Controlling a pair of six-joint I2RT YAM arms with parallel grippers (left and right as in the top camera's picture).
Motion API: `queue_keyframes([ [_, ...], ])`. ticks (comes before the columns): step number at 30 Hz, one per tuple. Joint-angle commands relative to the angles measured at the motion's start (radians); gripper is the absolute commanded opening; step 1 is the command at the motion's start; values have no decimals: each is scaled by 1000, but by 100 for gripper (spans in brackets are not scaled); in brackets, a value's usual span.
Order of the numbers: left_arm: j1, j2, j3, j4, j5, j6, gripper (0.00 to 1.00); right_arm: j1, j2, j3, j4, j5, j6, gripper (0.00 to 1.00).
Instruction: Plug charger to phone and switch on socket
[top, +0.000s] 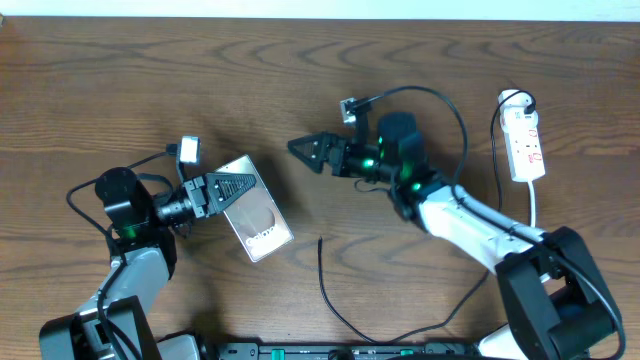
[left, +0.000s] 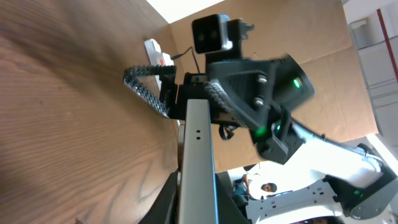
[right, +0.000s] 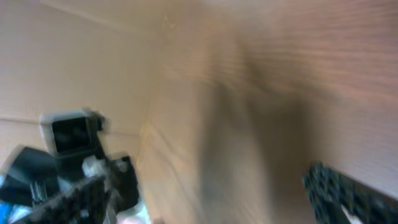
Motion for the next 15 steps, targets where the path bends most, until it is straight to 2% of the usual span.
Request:
queue_keyframes([
  [1,61,-6,9,9,29,27,8,-39,-5,126,-203,-59,-203,99],
  [6,231,-6,9,8,15,14,7,-42,-5,314,-644,108,-357,99],
  [8,305,-6,9,8,15,-6,7,-35,-5,364,-747,188,-365,99],
  [10,385,-6,9,8,15,-40,8,-26,-5,408,-838,261,-365,99],
  [15,543,-6,9,8,15,-111,7,-22,-4,422,-915,275,-328,99],
])
